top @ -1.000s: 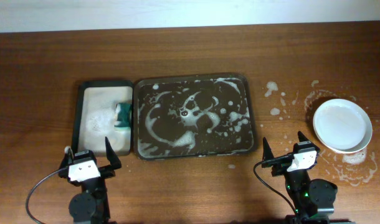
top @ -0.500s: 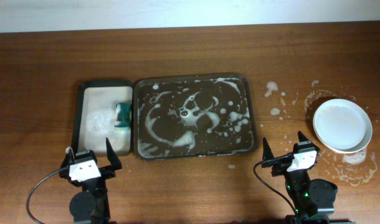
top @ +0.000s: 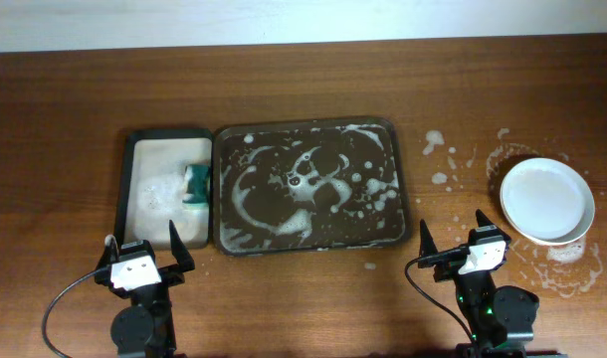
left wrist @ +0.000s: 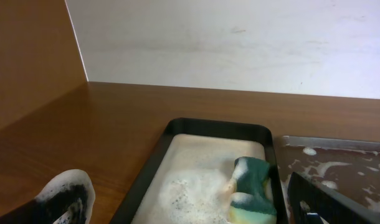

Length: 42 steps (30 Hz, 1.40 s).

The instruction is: Clean dirty plates on tray and stack at the side

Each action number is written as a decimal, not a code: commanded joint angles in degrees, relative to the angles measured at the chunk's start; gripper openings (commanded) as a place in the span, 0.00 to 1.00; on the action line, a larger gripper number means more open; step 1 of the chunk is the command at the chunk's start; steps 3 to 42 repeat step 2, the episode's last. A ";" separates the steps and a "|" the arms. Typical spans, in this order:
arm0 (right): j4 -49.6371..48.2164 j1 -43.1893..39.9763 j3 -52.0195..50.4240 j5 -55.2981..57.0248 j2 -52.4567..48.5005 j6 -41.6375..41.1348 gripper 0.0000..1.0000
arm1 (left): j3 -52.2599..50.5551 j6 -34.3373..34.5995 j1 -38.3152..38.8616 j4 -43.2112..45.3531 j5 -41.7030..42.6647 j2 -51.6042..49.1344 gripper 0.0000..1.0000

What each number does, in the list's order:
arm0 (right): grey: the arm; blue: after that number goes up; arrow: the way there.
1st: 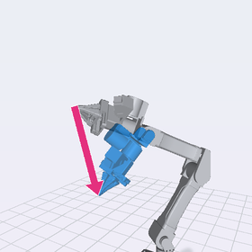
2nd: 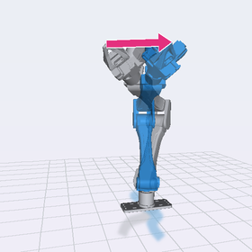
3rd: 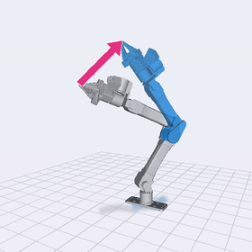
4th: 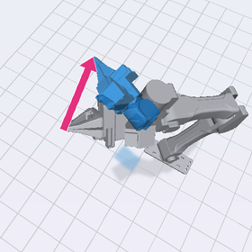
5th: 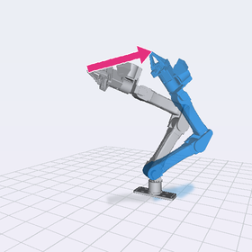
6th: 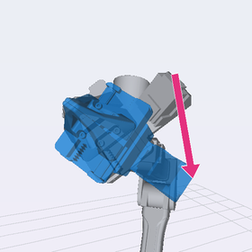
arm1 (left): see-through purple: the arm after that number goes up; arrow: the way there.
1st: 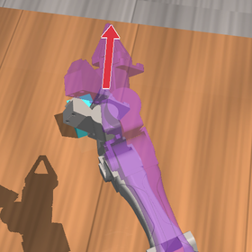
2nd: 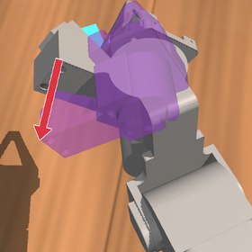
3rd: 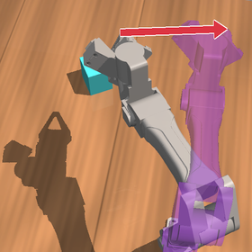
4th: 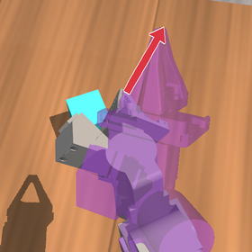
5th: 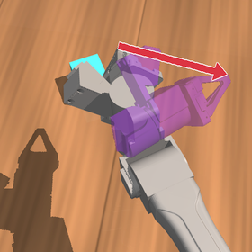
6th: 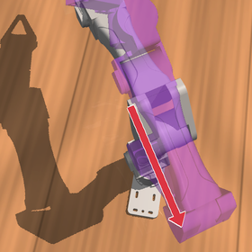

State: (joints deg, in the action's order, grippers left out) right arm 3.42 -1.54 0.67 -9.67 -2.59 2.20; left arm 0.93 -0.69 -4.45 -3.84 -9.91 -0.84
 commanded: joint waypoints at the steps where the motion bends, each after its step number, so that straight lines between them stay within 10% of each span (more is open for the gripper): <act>1: 0.26 0.42 -0.35 0.28 0.22 0.37 0.98 | -0.42 -1.09 0.33 0.00 0.00 0.55 0.99; 42: 0.26 0.42 -0.35 0.28 0.22 0.37 0.98 | -0.42 -1.09 0.33 0.00 0.00 0.55 0.99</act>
